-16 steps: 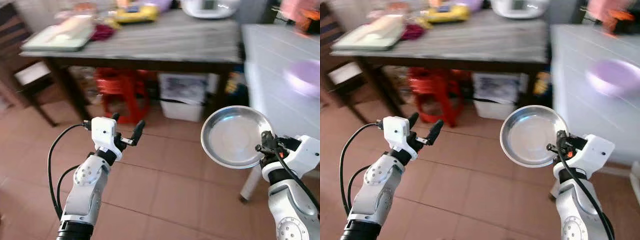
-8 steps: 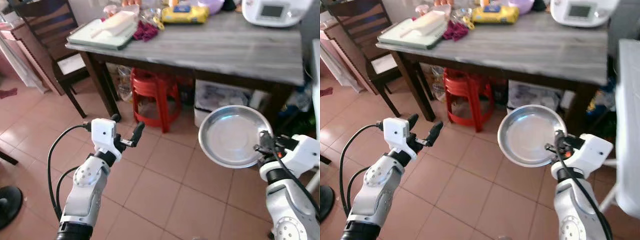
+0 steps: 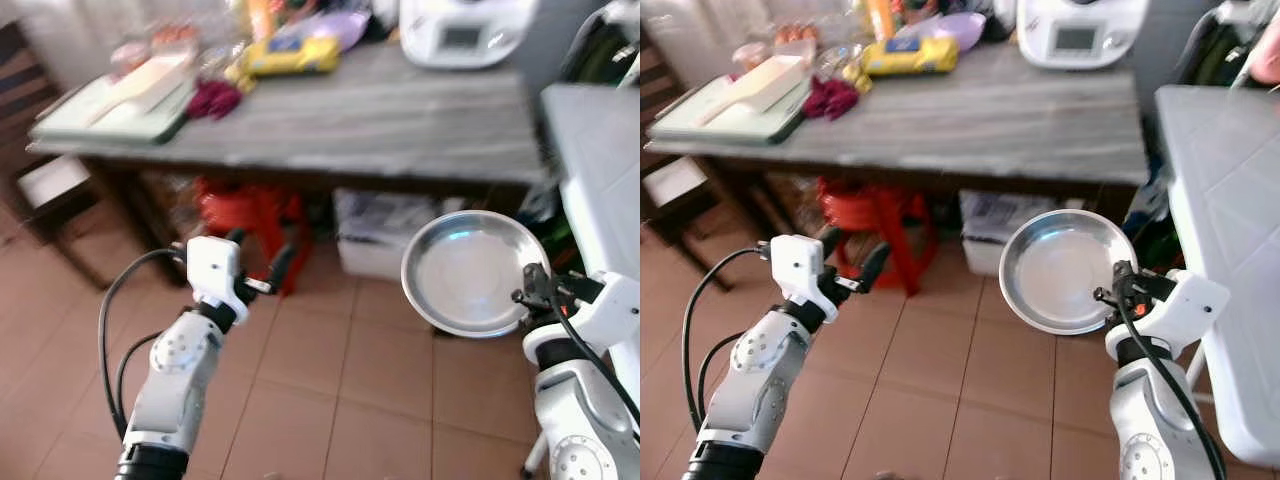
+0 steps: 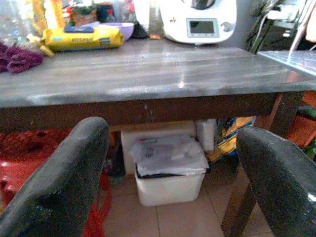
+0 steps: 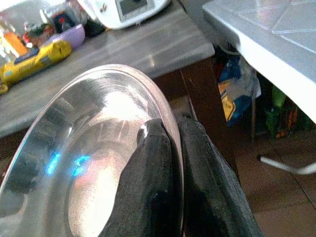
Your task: Setting the table
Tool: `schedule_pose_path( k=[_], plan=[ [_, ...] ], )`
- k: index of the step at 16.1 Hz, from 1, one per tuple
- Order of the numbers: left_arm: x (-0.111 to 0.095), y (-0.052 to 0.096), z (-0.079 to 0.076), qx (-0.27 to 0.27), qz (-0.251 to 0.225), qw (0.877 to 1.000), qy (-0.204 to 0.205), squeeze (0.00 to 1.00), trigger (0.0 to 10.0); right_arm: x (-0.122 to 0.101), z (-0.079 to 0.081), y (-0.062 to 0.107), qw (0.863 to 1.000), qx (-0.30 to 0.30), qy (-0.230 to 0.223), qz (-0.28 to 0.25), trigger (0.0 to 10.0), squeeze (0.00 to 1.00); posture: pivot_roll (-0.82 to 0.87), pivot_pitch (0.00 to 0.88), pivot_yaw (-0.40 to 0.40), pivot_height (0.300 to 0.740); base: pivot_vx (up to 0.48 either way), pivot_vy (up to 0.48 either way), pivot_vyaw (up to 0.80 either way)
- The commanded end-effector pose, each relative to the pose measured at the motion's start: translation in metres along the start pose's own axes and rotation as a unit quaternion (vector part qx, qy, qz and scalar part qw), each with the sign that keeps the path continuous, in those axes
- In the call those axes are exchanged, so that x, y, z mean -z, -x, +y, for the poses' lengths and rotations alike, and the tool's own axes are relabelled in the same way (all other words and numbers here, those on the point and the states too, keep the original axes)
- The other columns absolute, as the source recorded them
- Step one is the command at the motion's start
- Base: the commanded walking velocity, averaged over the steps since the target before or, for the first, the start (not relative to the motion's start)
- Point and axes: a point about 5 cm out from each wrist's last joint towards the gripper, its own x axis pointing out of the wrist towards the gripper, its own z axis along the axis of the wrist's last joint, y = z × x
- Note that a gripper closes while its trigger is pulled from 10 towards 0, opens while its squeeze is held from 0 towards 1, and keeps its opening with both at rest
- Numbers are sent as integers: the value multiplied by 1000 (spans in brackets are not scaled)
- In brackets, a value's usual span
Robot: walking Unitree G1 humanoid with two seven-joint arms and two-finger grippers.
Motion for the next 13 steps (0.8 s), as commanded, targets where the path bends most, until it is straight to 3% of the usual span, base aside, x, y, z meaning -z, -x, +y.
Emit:
schedule_pose_path(
  k=[1,6,11,13],
  plan=[
    [0,5,8,-9,6,1000,-10,0,10000,1,7,1,1000,-11,-6,0,10000,0,-180,129,96,740,337,0,0],
    [0,3,7,-9,5,1000,-9,0,10000,-1,8,2,1000,-18,3,-3,10000,0,-190,128,98,740,336,0,0],
    [1,2,7,-7,7,1000,-10,0,10000,0,8,2,1000,-17,6,-4,10000,0,-191,128,100,740,334,0,538],
    [1,2,7,-7,8,1000,-10,0,10000,0,8,2,1000,-15,6,-4,10000,0,-190,129,100,740,330,0,0]
  ],
)
